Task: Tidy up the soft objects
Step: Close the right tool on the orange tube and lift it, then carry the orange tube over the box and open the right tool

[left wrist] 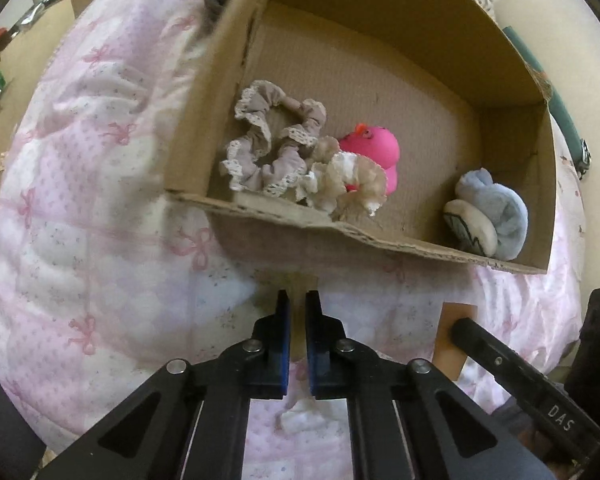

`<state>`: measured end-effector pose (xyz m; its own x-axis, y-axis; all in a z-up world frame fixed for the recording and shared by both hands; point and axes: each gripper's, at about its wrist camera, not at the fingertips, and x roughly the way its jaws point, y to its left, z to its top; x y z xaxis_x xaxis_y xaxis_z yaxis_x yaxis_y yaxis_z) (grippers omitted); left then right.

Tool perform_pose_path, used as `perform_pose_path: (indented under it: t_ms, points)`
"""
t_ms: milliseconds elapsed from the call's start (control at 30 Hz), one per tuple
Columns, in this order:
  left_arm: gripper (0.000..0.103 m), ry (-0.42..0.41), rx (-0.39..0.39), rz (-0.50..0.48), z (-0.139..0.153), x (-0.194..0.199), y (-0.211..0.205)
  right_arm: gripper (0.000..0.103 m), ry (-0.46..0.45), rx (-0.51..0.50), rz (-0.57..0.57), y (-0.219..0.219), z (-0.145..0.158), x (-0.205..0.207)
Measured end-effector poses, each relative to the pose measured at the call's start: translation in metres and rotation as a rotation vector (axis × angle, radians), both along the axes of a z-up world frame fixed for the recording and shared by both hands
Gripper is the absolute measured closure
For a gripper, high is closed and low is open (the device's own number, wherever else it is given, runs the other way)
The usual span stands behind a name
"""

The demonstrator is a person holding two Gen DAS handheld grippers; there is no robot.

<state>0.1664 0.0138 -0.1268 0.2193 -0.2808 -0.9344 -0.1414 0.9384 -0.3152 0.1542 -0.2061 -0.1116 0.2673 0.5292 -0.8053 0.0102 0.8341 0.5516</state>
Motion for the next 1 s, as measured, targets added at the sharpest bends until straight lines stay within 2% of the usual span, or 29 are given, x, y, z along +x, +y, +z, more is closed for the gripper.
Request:
perform_pose_path:
  t_ms: [200,567,733,867,1000]
  points:
    - [0.097,-0.025,-0.009,0.029,0.018,-0.010,0.014,0.096,-0.003,-0.014,0.001,0.001,0.002,-0.002]
    - [0.097,-0.094,0.194,0.021,0.038,-0.036,0.026,0.096,-0.033,-0.053,0.009,-0.003,0.010,-0.011]
    - [0.097,-0.148,0.241,-0.002,0.051,-0.044,0.022,0.096,-0.052,-0.045,0.008,-0.005,0.017,-0.018]
    - [0.097,-0.151,0.263,-0.033,0.047,-0.043,0.012,0.096,-0.068,-0.051,0.018,-0.003,0.021,-0.021]
    - [0.097,-0.171,0.287,-0.024,0.049,-0.044,0.009,0.096,-0.078,-0.049,0.028,0.000,0.022,-0.021]
